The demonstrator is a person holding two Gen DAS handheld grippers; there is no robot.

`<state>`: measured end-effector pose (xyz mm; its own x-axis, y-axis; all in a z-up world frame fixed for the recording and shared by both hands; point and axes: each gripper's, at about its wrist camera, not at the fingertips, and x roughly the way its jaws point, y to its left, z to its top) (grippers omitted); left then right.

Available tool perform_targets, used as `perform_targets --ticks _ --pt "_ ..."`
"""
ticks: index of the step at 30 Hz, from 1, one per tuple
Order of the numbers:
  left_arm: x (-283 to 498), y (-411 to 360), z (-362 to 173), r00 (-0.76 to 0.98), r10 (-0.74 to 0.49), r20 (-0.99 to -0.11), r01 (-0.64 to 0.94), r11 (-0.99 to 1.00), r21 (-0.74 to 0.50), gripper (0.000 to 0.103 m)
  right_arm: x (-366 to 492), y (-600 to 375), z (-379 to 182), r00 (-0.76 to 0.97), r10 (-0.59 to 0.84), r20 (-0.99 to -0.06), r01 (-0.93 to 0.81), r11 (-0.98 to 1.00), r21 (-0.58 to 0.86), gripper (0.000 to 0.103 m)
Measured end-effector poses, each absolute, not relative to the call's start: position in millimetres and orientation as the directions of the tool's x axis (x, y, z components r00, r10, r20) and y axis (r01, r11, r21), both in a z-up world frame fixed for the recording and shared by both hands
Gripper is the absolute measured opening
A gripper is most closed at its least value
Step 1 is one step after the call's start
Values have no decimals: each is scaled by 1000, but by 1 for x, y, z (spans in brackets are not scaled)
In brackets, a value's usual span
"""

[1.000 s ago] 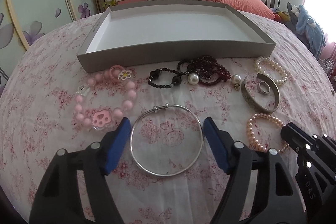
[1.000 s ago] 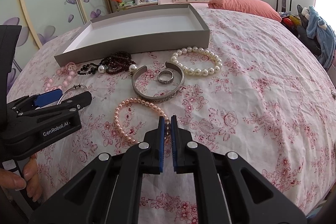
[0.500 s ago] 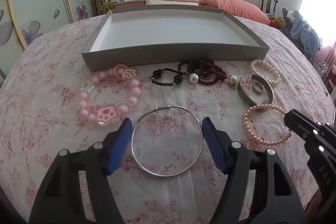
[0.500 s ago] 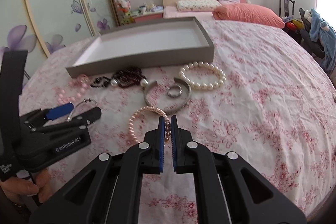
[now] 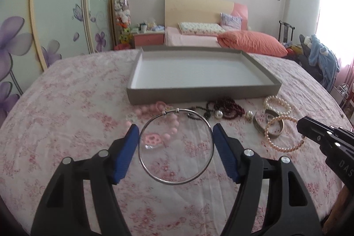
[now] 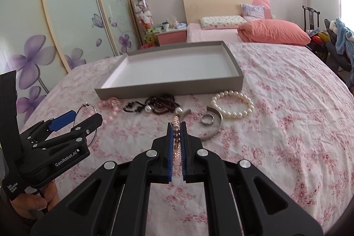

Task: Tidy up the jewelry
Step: 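Lift and carry the silver bangle with the left while the right carries the pink pearl bracelet to the tray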

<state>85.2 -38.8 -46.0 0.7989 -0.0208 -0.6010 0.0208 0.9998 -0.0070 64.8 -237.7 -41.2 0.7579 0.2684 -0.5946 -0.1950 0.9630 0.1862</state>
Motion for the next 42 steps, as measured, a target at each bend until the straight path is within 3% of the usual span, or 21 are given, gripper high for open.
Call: perform_targets --ticks 21,34,42 --pt "62 -36 9 919 94 -384 -65 994 87 67 60 -235 11 878 265 -399 -212 962 172 7" --pt "98 -36 41 948 108 -300 -82 992 100 67 98 -236 48 934 229 -275 -202 971 125 7" --pt "160 -29 42 941 125 -313 -103 991 85 67 154 -230 46 938 195 -288 -170 980 108 7"
